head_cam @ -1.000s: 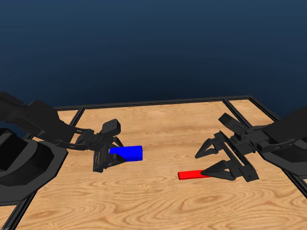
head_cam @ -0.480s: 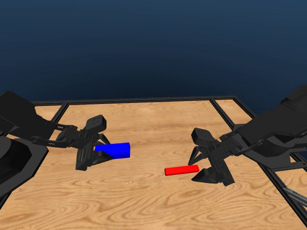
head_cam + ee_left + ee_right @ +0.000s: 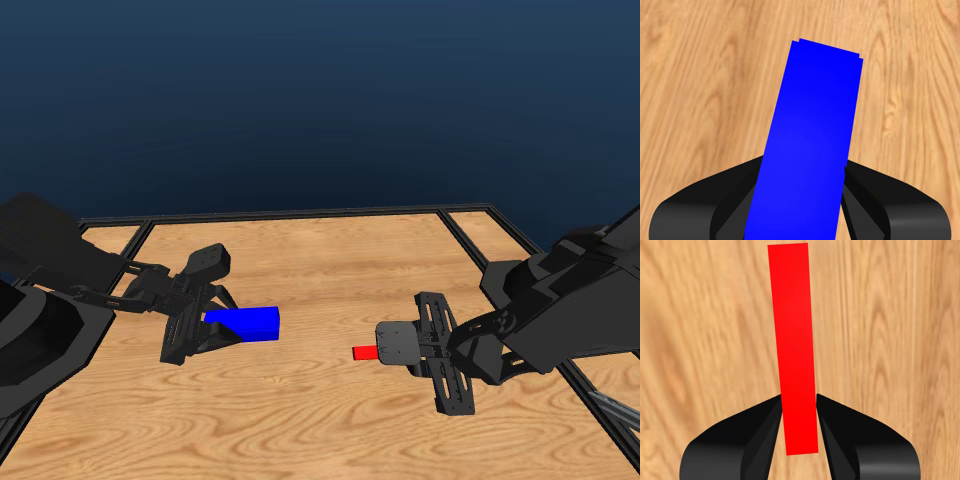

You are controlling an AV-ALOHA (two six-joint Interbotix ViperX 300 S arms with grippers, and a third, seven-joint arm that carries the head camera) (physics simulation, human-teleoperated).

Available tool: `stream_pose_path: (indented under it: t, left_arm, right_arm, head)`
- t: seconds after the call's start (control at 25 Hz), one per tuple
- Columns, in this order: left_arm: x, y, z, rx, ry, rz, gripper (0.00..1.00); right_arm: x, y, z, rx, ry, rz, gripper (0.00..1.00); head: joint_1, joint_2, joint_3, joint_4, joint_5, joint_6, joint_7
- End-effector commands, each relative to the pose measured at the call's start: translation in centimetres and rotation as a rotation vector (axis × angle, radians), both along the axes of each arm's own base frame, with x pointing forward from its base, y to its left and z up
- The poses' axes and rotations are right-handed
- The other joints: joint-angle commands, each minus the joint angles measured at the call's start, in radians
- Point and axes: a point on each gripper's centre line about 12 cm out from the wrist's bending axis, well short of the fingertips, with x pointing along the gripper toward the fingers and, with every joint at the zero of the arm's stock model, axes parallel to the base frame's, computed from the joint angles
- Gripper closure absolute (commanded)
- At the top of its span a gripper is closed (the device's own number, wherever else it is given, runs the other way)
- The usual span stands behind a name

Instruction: Insert peg into socket

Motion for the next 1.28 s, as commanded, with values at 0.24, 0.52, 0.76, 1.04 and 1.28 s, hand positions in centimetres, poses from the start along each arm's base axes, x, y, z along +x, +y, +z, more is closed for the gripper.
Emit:
stream_pose_path:
  t: [0.24, 0.52, 0.76, 1.04, 1.28]
  left_arm:
    - [2.6, -2.7, 6.3, 0.002, 0.023, -0.081, 1.0]
    - [2.7, -3.2, 6.7, 0.008, 0.073, -0.083, 1.0]
    - [3.0, -3.6, 7.6, 0.023, 0.086, -0.094, 1.0]
    - [3.5, -3.8, 10.0, 0.07, 0.096, -0.113, 1.0]
    - [4.1, -3.6, 12.4, 0.11, 0.086, -0.123, 1.0]
  right_arm:
    - [-0.6, -0.3, 4.7, -0.303, 0.079, -0.07, 1.0]
    - [1.3, -1.1, 10.9, 0.188, -0.329, -0.163, 1.0]
    - [2.7, -2.1, 14.9, 0.28, -0.435, -0.124, 1.0]
    - [5.2, -2.7, 15.2, 0.312, -0.434, -0.073, 1.0]
    - [6.7, -2.9, 15.6, 0.316, -0.425, -0.034, 1.0]
  head:
    - [0.021, -0.052, -0.002, 0.007, -0.025, 0.001, 0.034]
    - [0.028, -0.064, 0.002, 0.009, -0.021, 0.0, 0.038]
    - [0.039, -0.091, 0.011, 0.01, -0.017, -0.007, 0.025]
    - [0.059, -0.119, 0.021, 0.016, -0.015, -0.008, 0.012]
    - [0.068, -0.136, 0.027, 0.018, -0.023, -0.006, -0.004]
